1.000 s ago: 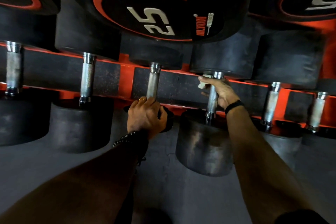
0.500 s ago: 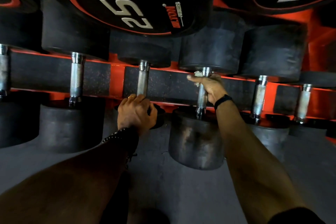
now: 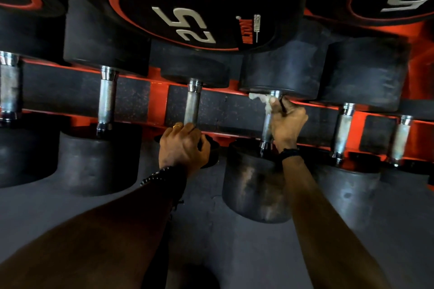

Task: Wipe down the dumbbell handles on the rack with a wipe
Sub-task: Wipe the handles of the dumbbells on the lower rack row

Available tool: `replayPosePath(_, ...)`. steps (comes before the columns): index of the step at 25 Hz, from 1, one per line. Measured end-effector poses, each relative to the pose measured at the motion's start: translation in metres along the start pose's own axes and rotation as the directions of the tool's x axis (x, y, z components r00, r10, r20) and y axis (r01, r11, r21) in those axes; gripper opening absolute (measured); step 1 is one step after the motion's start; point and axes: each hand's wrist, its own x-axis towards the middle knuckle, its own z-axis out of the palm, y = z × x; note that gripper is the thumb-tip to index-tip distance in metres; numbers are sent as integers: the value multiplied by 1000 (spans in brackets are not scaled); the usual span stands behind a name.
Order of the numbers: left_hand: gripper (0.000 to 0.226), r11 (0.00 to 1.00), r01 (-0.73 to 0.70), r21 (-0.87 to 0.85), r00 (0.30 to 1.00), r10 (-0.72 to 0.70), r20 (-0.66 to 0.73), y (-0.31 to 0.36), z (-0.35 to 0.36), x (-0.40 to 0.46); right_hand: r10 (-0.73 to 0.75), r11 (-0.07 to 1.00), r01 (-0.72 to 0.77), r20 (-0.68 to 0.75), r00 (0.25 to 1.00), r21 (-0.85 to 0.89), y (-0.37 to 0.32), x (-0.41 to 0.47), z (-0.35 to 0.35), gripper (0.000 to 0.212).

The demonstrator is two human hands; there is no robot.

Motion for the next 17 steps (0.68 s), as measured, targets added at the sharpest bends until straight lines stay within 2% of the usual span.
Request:
replayPosePath(2,27,1000,4,-3,1000,-4,1,0,0,-1,52,999,-52,-45,998,-7,3,0,-1,45)
replayPosePath(4,26,1000,12,6,1000,-12,-7,0,0,-1,221,974,-216,-76,972,69,7,8,2,40)
replayPosePath(7,24,1000,3,4,1000,-3,-20,0,2,-1,422,902,-421,9,907,97,-3,25,1,39)
replayPosePath(9,24,1000,9,6,1000,-9,-29,1,4,-1,417,904,-401,-99,903,147,-14,24,8,41)
replayPosePath(11,24,1000,-6,3,1000,6,-25,-3,4,-1,415,907,-392,-175,893,153,-25,10,19,24)
replayPosePath(12,24,1000,-15,7,1000,15,-22,-3,4,-2,417,906,-401,-126,900,133,-35,4,20,11)
replayPosePath(15,24,1000,-9,20,1000,9,-27,-1,6,-2,536,798,-552,135,834,240,-33,14,14,33)
replayPosePath(16,24,1000,-11,16,1000,12,-17,-1,5,-2,530,787,-558,174,830,263,-31,15,9,29)
replayPosePath(17,24,999,-20,26,1000,20,-16,-2,6,-3,526,787,-544,144,838,289,-32,15,7,24)
